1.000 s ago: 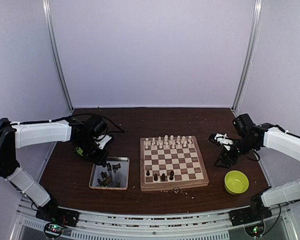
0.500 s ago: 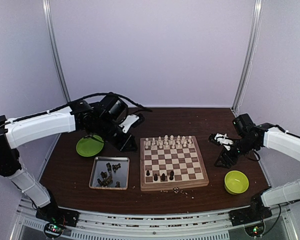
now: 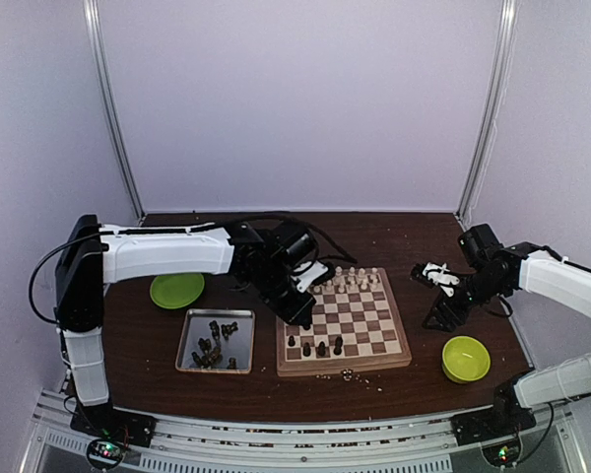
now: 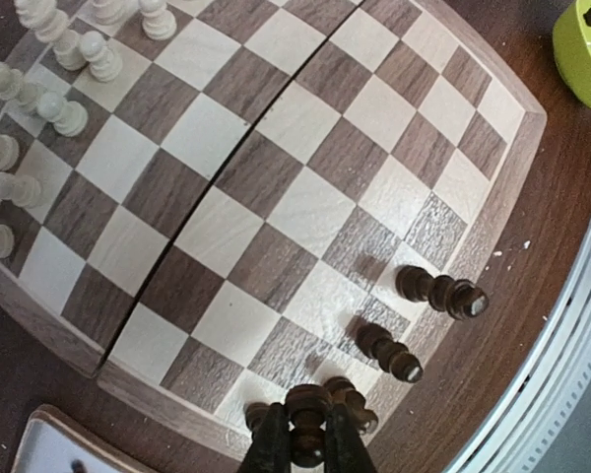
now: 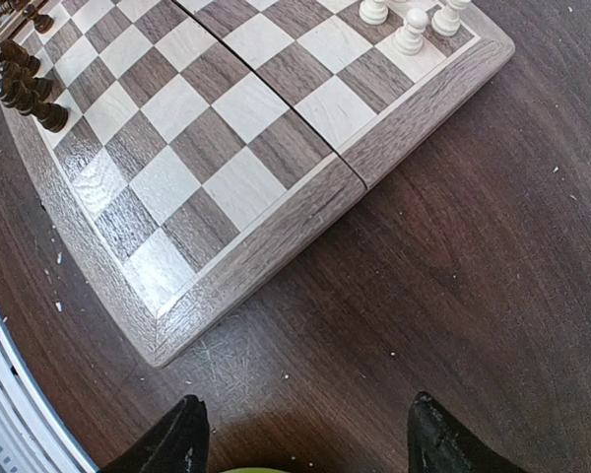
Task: Set up the chess pieces on the board
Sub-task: Place the pawn at g7, then pick up the pawn from the storage box, then place the pawn at f7.
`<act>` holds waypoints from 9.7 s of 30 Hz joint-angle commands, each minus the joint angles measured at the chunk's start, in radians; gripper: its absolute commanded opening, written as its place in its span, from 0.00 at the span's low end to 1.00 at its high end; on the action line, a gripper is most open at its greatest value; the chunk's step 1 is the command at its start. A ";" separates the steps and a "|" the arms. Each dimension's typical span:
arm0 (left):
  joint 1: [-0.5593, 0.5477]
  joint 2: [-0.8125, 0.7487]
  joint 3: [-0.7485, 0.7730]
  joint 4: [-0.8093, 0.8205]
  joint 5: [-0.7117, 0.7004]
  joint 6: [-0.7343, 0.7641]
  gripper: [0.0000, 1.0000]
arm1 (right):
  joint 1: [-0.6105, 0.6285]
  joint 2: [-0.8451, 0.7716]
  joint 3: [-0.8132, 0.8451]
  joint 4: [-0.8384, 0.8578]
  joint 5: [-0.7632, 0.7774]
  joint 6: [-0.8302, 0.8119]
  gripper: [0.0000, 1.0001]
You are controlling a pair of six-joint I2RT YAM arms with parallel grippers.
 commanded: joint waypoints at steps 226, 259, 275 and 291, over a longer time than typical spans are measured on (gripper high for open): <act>0.047 -0.237 -0.256 0.167 -0.044 0.073 0.00 | 0.035 0.035 0.031 -0.020 0.028 -0.013 0.71; -0.032 0.168 0.129 0.035 0.018 0.246 0.00 | 0.035 0.013 0.029 -0.022 0.033 -0.018 0.71; -0.042 0.226 0.178 -0.046 0.007 0.275 0.00 | 0.035 0.015 0.031 -0.024 0.027 -0.020 0.71; -0.049 0.231 0.197 -0.046 0.015 0.260 0.14 | 0.037 0.013 0.032 -0.025 0.025 -0.020 0.71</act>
